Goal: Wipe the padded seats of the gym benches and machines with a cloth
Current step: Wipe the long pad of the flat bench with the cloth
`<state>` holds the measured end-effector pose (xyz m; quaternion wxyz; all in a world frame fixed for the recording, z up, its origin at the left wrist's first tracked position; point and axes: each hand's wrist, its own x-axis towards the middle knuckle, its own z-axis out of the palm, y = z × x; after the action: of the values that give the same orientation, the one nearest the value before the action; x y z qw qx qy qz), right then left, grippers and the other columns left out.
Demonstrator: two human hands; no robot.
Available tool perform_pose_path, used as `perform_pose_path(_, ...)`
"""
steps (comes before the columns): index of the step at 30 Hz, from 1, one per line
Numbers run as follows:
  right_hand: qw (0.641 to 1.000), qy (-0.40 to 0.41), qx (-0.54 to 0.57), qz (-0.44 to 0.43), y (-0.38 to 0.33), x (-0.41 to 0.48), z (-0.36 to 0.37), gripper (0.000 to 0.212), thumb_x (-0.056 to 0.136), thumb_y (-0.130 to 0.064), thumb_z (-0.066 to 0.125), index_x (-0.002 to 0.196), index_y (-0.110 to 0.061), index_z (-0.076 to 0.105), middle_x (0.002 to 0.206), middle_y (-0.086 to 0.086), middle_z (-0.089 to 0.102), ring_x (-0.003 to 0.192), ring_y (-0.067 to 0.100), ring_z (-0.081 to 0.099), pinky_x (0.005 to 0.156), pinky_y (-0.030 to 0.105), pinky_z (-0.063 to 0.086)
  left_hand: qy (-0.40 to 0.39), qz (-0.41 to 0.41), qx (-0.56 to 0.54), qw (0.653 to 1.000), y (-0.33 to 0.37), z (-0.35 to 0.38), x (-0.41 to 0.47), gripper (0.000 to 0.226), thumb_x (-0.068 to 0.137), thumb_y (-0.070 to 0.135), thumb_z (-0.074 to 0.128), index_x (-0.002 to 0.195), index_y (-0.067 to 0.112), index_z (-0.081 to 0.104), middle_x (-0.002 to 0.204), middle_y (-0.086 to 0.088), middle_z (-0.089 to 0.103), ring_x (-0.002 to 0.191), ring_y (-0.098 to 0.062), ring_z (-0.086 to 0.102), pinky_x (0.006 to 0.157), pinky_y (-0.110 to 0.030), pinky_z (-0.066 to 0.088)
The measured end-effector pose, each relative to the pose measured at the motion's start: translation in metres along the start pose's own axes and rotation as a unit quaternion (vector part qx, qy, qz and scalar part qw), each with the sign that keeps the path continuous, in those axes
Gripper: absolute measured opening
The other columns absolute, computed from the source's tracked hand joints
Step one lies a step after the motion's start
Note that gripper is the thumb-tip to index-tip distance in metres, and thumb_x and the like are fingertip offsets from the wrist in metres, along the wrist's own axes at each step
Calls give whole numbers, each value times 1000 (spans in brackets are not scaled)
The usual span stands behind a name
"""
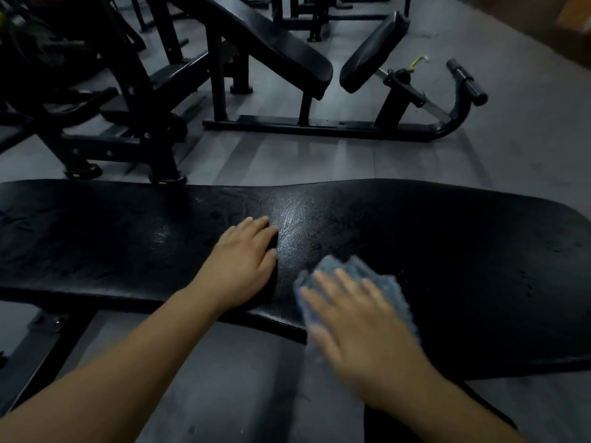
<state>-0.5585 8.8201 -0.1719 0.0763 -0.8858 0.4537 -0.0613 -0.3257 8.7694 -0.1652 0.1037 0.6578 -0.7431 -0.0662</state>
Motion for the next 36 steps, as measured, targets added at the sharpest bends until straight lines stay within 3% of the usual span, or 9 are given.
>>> perform_pose_path(4,992,-33,12,124,18,45,-12,67,90,-51,12,157,-39,17,168,-6,7,154,20,1,122,47,7,2,27,18,999,36,14,-3,74,85,44,14,145,15,46,157,-6,37,147,-25,31,121,-43,22)
perform_pose_path(7,998,-19,3,62,3,36,-9,65,91,-44,14,154,-35,28,166,-1,18,154,26,12,121,54,13,-2,23,5,1000,38,11,0,78,83,45,12,146,12,45,157,-8,37,146,-27,30,121,-39,22)
perform_pose_path(10,999,-39,32,-9,16,-10,-14,67,86,-47,21,151,-39,36,164,-9,23,152,17,17,122,44,11,-1,25,6,1000,45,12,5,77,85,49,13,146,13,44,157,-7,36,146,-26,29,122,-40,21)
perform_pose_path(12,997,-55,40,38,49,-8,-21,78,77,-53,16,154,-44,27,165,-15,12,153,9,6,123,35,1,-14,22,31,999,55,17,5,74,88,50,12,150,18,37,161,-5,28,149,-24,21,123,-41,16)
perform_pose_path(16,988,-34,-9,150,79,59,-21,68,92,-55,19,157,-41,11,168,-8,4,154,16,-2,124,45,3,-37,11,43,998,64,18,14,71,89,49,12,155,24,23,166,1,12,152,-19,6,122,-42,5)
perform_pose_path(22,998,-56,9,29,56,19,-23,74,85,-59,8,157,-43,15,167,-14,4,153,11,-2,124,41,0,-49,5,29,998,69,18,29,62,98,45,21,155,24,22,166,1,11,152,-18,4,122,-47,4)
perform_pose_path(29,986,-25,-21,166,100,93,-23,59,101,-48,26,158,-37,15,168,-4,5,154,20,0,123,49,5,-46,8,30,998,75,21,30,63,98,46,23,157,26,19,167,3,8,153,-19,2,123,-49,1)
perform_pose_path(34,999,-47,9,14,85,55,-23,63,95,-56,19,157,-41,18,167,-13,4,153,12,-1,124,43,2,-40,15,25,999,77,19,35,79,82,53,8,154,25,24,165,2,13,152,-18,5,122,-46,4)
perform_pose_path(36,998,-50,16,23,105,47,-27,72,87,-62,12,157,-42,17,166,-14,5,153,9,1,124,42,5,-48,8,24,999,82,20,48,74,86,53,12,153,24,24,165,1,12,152,-20,5,122,-47,4)
